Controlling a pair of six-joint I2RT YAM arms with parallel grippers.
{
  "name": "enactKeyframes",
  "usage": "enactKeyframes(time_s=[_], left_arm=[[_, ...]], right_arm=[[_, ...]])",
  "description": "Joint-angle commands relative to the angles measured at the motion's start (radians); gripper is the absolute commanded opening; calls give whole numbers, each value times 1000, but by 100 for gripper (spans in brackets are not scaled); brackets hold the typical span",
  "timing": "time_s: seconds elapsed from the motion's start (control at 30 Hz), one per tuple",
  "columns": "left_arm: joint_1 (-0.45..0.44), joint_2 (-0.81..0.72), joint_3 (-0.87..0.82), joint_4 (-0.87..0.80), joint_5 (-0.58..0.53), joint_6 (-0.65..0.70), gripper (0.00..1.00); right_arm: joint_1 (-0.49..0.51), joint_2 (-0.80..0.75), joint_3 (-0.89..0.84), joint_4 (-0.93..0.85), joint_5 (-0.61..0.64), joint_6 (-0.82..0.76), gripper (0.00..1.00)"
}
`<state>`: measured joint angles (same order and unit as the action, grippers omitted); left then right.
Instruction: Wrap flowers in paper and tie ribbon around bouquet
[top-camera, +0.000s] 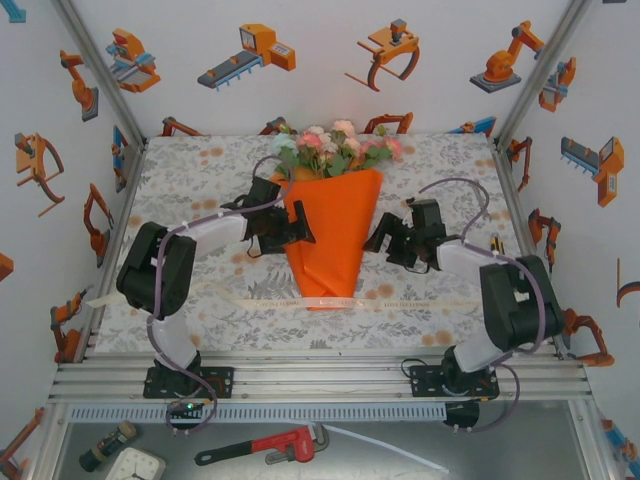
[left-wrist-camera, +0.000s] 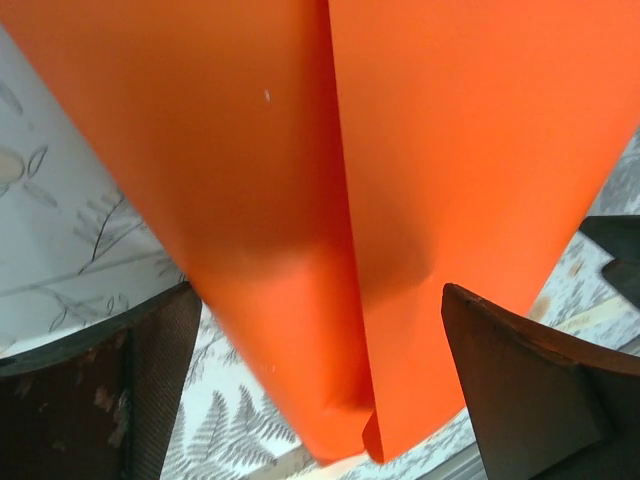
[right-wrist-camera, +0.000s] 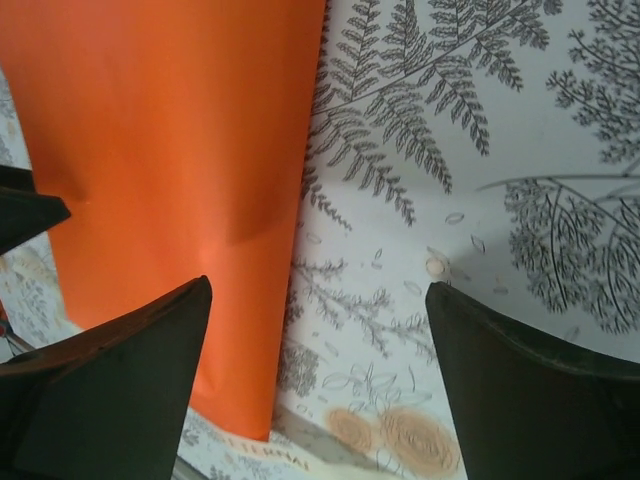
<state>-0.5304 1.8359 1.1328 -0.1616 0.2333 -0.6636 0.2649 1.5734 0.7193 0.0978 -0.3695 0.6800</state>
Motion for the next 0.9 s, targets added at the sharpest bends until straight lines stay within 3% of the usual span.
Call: enactKeyframes(time_s=[0.0,0.13,0.37,0.53,0.67,0.87], left_arm=[[-1,37,2,43,-2,-38,100],[0,63,-23,50,-11,-58,88],[12,95,-56,69,-29,-56,80],[15,101,-61,135,36,-88,54],[17,95,-1,78,40,-92,35],[37,57,44,52,81,-110,20]], right_arm=[[13,78,28,150,-18,48,74],[30,162,27,232,-26,89,70],[43,199,-4,321,-22,146,58],[46,203,-12,372,-45,187,41],[46,187,7,375,-54,214,30],[57,112,56,301,-46,225,22]])
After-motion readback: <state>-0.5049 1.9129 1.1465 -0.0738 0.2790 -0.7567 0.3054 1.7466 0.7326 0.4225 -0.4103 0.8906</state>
